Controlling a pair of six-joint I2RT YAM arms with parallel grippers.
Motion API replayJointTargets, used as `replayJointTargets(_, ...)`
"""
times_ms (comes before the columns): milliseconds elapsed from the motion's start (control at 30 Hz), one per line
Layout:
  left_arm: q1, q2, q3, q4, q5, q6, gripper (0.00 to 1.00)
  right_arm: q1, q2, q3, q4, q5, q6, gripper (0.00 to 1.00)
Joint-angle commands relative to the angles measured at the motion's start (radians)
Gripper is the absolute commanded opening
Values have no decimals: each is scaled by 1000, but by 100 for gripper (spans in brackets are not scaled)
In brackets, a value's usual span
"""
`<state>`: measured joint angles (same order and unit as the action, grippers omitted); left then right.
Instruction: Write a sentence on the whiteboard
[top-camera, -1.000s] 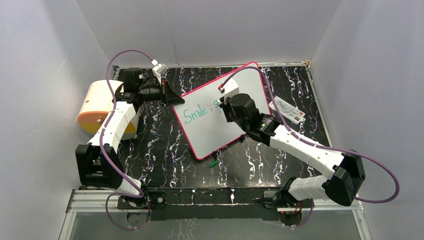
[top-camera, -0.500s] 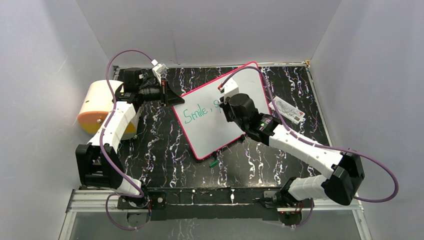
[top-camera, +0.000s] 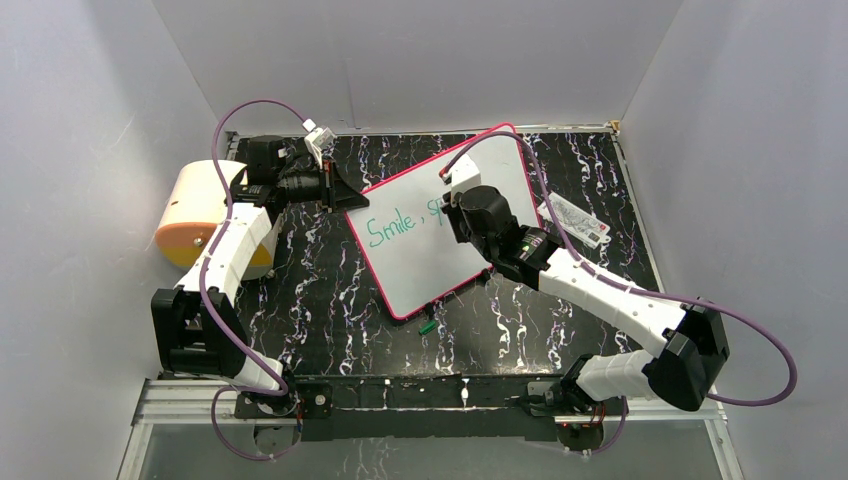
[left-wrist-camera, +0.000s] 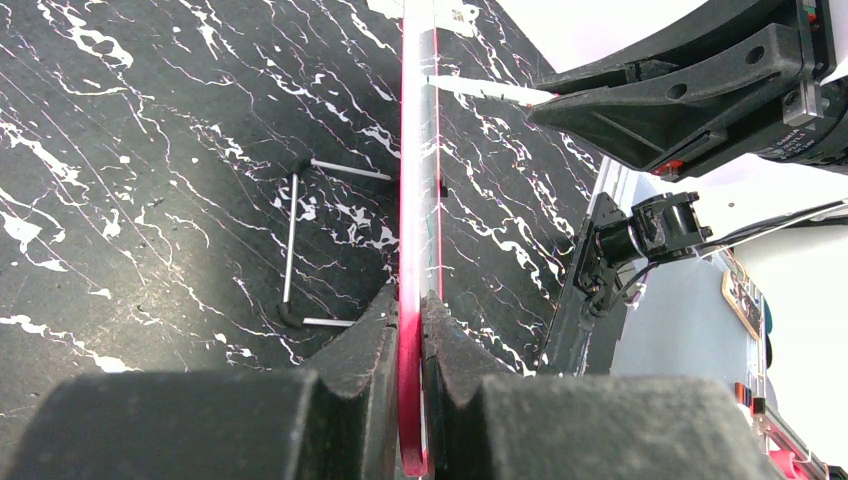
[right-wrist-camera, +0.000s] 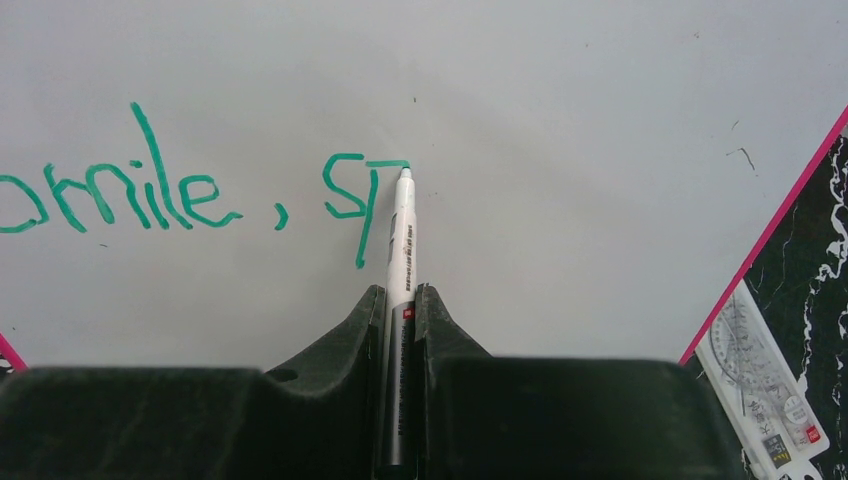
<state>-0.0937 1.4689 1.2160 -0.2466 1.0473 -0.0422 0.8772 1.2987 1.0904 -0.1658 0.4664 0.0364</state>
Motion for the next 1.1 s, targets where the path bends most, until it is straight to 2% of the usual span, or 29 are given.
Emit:
replayJointTargets(0,-11,25,-34,-55,-50,48,0,-6,-3,30,-17,-27,26,0)
replayJointTargets(533,-11,23,-33,-56,-52,48,0,-7,0,45,-59,-105,37,0)
replayJointTargets(1067,-11,21,-34,-54,-52,49,0,-6,-35,32,-40,-91,36,0)
